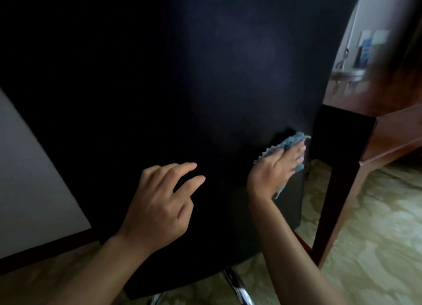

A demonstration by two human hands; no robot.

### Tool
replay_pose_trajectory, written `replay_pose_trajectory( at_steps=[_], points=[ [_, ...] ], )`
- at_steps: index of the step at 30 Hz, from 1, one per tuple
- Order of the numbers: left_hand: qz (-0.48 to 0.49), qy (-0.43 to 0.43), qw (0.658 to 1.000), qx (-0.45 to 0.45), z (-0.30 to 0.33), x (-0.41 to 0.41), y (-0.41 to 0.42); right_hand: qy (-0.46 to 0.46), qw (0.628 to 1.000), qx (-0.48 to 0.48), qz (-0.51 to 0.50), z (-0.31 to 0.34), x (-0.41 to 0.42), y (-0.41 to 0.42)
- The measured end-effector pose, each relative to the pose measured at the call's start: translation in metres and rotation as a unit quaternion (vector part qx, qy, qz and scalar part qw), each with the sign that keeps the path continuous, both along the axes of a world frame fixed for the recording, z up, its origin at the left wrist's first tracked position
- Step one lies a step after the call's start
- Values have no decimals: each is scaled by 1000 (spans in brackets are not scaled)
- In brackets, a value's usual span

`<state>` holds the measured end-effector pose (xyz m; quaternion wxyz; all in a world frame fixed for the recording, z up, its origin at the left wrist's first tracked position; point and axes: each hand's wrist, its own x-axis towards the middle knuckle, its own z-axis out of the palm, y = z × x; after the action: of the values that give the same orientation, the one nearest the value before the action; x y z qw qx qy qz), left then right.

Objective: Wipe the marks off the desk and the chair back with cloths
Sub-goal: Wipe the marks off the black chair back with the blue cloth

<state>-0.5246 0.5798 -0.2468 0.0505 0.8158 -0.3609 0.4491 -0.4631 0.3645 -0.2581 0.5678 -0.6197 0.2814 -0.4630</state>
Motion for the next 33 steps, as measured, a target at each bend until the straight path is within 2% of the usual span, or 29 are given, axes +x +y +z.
replay_pose_trajectory(
  at_steps=[3,5,6,8,10,12,13,14,18,21,23,24,26,27,29,30,33],
  points=[
    [8,-24,999,-38,33,-4,13,-45,989,-141,-4,45,-9,37],
    [19,-35,997,-71,52,-12,30,-87,963,-257,-2,68,-18,73],
    [31,-42,995,-90,62,-16,42,-114,938,-328,2,77,-23,95],
    [58,-45,989,-130,72,-20,61,-154,857,-490,45,72,-31,129],
    [86,-26,982,-164,72,-25,79,-173,727,-656,106,48,-35,150],
    [95,13,979,-180,69,-30,91,-163,587,-784,123,28,-31,153],
    [94,31,978,-182,68,-32,93,-161,548,-812,118,28,-27,149],
    [92,43,979,-178,69,-33,92,-170,537,-819,114,35,-22,143],
    [81,27,984,-159,103,-37,80,-222,596,-771,38,121,-18,122],
    [72,12,982,-176,139,-43,62,-235,618,-750,2,183,-27,108],
    [62,5,982,-181,159,-48,43,-243,634,-734,-17,205,-29,92],
    [50,3,982,-180,166,-51,32,-241,653,-717,-30,208,-28,77],
    [27,-2,986,-163,172,-58,7,-218,721,-655,-58,199,-20,35],
    [16,-6,989,-145,170,-59,-6,-197,768,-606,-62,188,-16,10],
    [1,-12,994,-110,163,-57,-27,-149,861,-485,-38,162,-7,-29],
    [-3,-13,995,-103,157,-52,-37,-138,891,-433,-18,152,-4,-44],
    [-4,-5,995,-100,147,-36,-59,-164,916,-366,20,145,-3,-55]
  ],
)
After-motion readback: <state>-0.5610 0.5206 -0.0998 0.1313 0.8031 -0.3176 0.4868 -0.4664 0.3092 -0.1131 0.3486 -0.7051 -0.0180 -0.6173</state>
